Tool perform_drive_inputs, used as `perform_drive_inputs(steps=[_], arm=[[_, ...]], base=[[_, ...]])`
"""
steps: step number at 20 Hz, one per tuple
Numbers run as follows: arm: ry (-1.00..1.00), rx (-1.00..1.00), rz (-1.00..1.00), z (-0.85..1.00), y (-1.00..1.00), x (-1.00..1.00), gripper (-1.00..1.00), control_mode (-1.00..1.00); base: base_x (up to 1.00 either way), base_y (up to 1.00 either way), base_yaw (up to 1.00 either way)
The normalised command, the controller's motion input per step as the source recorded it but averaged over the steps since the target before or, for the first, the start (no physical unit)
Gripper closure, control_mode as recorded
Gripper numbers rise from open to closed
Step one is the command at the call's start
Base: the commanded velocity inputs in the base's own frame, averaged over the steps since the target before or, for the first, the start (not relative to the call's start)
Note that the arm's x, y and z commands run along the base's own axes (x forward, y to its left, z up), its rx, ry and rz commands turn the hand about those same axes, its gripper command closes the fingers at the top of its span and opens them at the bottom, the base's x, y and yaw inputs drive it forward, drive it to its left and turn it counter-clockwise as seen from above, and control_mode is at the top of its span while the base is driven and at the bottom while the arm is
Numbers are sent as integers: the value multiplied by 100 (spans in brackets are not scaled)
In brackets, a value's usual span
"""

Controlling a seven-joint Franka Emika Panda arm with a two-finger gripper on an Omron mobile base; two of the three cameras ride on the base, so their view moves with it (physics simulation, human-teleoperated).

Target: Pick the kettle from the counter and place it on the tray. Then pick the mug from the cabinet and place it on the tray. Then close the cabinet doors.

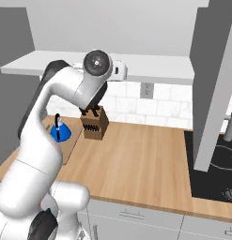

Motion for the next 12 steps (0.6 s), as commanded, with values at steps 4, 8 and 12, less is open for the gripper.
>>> perform_drive_inputs(steps=[4,8,12], arm=[[0,0,47,-5,22,-100,100,-100],[0,0,46,-22,43,-99,100,-100],[-6,-4,29,-53,77,-90,100,-100]], base=[[0,0,0],[0,0,0],[0,0,0]])
